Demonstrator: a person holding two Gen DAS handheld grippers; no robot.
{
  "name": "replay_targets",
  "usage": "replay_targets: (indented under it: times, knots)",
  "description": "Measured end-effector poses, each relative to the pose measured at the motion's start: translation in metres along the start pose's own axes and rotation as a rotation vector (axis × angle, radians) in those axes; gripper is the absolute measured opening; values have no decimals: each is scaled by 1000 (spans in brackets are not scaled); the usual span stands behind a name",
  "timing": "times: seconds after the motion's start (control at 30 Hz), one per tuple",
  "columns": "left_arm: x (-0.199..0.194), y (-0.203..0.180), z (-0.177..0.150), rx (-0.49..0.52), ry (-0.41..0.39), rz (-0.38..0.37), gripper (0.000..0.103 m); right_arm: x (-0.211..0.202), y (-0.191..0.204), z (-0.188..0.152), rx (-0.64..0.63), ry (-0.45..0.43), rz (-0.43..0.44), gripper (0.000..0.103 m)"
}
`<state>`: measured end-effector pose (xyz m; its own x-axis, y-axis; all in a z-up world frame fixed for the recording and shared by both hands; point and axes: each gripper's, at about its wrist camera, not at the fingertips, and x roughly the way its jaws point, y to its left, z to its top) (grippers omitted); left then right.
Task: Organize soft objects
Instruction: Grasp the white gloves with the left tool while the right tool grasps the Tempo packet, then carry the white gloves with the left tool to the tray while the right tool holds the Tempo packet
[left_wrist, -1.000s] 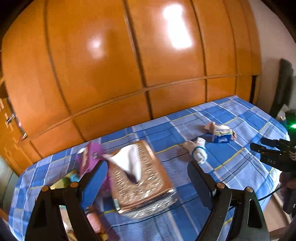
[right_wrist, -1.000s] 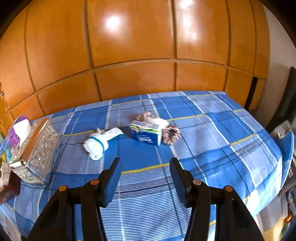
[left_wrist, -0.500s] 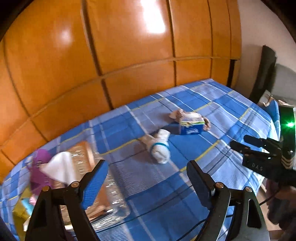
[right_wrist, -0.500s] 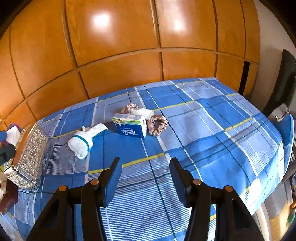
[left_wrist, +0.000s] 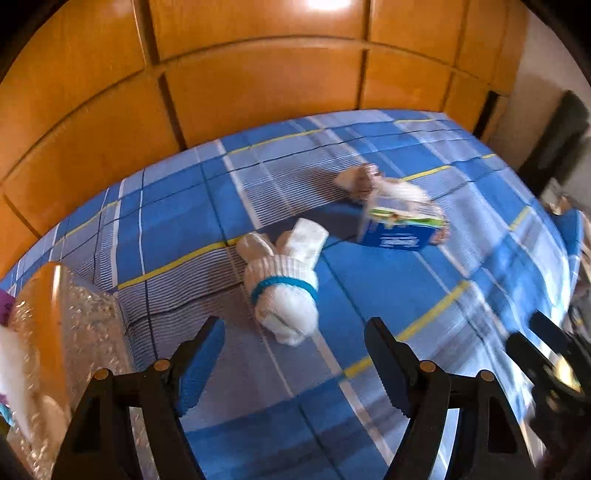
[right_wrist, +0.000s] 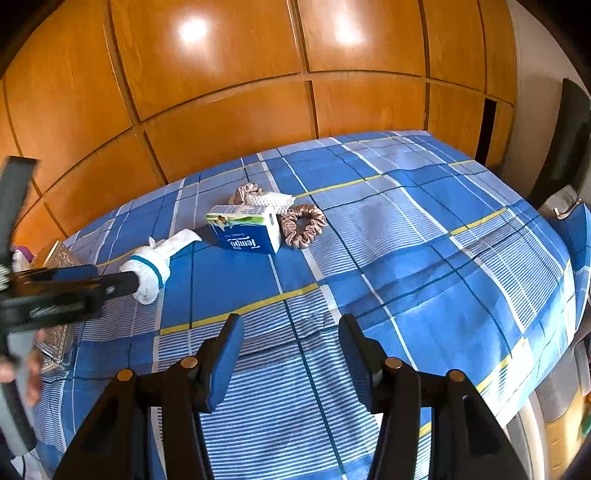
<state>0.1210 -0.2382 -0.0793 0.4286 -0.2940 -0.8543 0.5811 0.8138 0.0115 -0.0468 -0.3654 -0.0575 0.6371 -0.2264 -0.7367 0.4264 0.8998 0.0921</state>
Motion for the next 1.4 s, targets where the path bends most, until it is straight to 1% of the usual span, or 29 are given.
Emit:
replay_targets:
  times: [0.2,0.23,0.27,0.3,0.33,0.37,0.4,0.43,0.53,0.63,0.67,0.73,0.77,0.9,0.97,1.07,1.1,1.17,1.2,1.3,1.33,1.4]
  knots:
    - [39,0,14,-8,28,60,78,4,-1,-1,1,15,7,54]
    - [45,0,16,-10,33,65,68,5,-2,-1,2,19,7,54]
    - [53,1,17,-5,51,58,46,6,-2,-1,-1,25,8,54]
    - [58,0,16,5,68,39,46,7,-2,0,-5,29,13,54]
    - [58,0,16,8,56,38,44,8,-1,1,-13,32,21,54]
    - [55,-1,14,12,47,26,41,8,0,3,-25,34,27,54]
    - [52,-1,11,18,42,7,40,9,2,7,-48,33,32,54]
    - [49,-1,8,19,41,-4,39,10,5,12,-87,25,39,54]
    - [42,0,-5,25,44,-31,39,16,21,34,-259,-14,47,54]
    - [41,1,-13,22,30,-28,40,36,40,56,-446,-9,52,54]
    - [41,1,-13,13,28,-28,40,49,50,64,-529,10,48,54]
    - [40,2,-14,-5,27,-32,41,66,60,73,-619,50,42,54]
    - [40,2,-14,-6,28,-33,41,80,69,78,-680,93,44,54]
    - [42,4,-16,-7,25,-39,42,112,87,88,-815,169,10,56]
    - [46,7,-19,-28,42,-51,42,121,92,89,-855,185,-7,56]
    - [46,5,-23,-16,22,-42,42,133,97,87,-895,225,2,55]
    - [46,4,-23,-14,22,-38,42,134,97,86,-898,233,6,43]
    - [47,5,-23,-21,23,-44,41,132,96,86,-883,223,4,30]
    - [47,5,-24,-20,21,-45,40,131,95,87,-869,221,8,29]
    - [44,6,-23,-24,27,-54,36,117,88,82,-790,213,22,28]
    - [40,7,-21,-36,26,-65,35,113,83,79,-735,226,38,28]
    - [36,8,-18,-48,21,-76,35,108,80,76,-667,229,48,28]
